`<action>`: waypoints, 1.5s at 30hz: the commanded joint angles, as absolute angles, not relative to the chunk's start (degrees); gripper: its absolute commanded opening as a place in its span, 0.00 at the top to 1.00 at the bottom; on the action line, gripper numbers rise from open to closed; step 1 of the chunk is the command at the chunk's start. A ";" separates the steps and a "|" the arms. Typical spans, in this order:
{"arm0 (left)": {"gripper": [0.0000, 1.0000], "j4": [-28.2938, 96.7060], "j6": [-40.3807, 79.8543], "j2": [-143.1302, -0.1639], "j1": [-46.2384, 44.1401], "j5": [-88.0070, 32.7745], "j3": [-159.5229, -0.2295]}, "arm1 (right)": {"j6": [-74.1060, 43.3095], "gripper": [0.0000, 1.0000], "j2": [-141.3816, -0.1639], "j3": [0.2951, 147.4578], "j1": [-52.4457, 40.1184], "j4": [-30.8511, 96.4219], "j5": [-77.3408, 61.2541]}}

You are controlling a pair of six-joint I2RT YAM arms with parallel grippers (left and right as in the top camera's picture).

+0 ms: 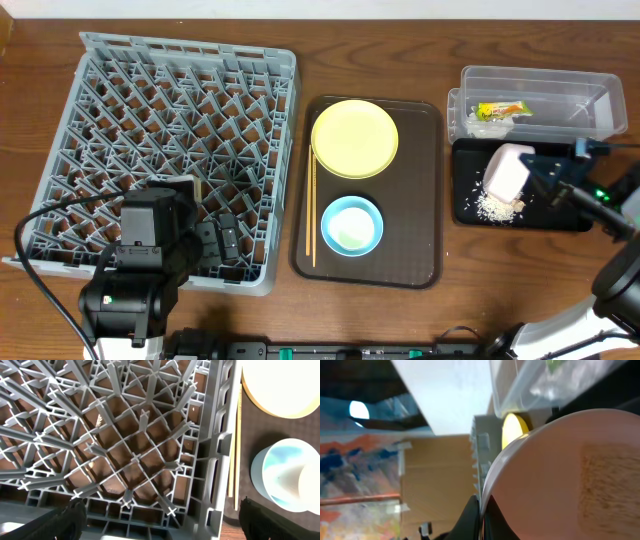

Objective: Sort waste into correct bins and load items into the dishwasher
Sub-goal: 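Tip the white bowl over the black tray to dump the rice, then carry the emptied white bowl with the right gripper onto the yellow plate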

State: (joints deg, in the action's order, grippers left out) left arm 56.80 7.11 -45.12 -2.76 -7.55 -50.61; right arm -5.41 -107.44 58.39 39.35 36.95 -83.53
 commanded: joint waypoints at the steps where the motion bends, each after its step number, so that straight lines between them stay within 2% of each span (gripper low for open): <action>1: 0.02 56.97 7.22 -45.01 -2.98 -8.16 -51.77 | -4.01 0.99 -107.92 58.22 43.68 36.62 -89.32; 10: 0.02 56.97 7.20 -45.01 -2.98 -8.14 -51.77 | -4.23 0.99 -107.92 58.22 51.96 36.64 -89.34; 18: 0.02 56.97 7.20 -45.01 -2.98 -8.14 -51.77 | -5.76 0.99 -107.92 58.22 49.52 37.30 -89.41; 28: 0.02 56.97 7.20 -45.01 -2.98 -8.14 -51.77 | -4.84 0.99 -106.41 58.22 38.70 38.54 -89.41; 35: 0.02 56.97 7.20 -45.01 -2.98 -8.14 -51.77 | -3.55 0.99 -97.08 58.30 31.03 37.47 -87.07; 39: 0.02 56.97 7.20 -45.01 -2.98 -8.14 -51.77 | -3.64 0.99 -88.71 58.39 24.08 35.62 -77.45; 45: 0.02 56.97 7.20 -45.01 -2.98 -8.14 -51.77 | -3.18 0.99 -80.55 58.39 7.11 29.80 -48.56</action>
